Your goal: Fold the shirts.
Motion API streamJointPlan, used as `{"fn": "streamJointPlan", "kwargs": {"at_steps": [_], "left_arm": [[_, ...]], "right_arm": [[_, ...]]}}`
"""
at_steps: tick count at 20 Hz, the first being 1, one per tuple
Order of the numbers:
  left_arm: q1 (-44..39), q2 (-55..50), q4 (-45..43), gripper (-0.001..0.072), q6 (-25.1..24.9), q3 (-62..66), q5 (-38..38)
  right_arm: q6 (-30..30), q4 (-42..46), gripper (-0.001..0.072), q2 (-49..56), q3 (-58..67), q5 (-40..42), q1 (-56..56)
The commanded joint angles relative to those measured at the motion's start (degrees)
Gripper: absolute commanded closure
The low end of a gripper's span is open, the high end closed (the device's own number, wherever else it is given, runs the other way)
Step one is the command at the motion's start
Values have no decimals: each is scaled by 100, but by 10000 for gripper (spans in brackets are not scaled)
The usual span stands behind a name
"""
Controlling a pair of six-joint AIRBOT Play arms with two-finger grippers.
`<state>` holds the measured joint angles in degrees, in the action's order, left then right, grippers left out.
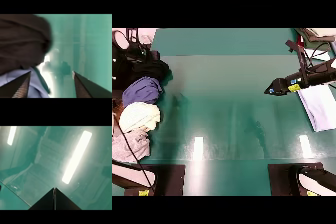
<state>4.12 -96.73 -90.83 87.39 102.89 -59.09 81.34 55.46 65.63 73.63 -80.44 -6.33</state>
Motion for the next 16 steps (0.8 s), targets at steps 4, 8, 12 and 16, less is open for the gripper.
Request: {"fn": "streamJointPlan", "kwargs": {"at_steps": [4,8,12,16], "left_arm": [[295,-990,-203,98,-238,7,782],[295,-1224,-208,100,-232,7,1054],[295,-1241,-203,459,-234,7,1027],[293,-1226,28,682,-225,166,505]], "right_arm": [[4,-35,689,0,-13,-31,-46],[2,-37,689,0,-13,52,-46],[2,-35,689,0,-13,59,-46],[2,-42,689,0,-4,70,-46]]}}
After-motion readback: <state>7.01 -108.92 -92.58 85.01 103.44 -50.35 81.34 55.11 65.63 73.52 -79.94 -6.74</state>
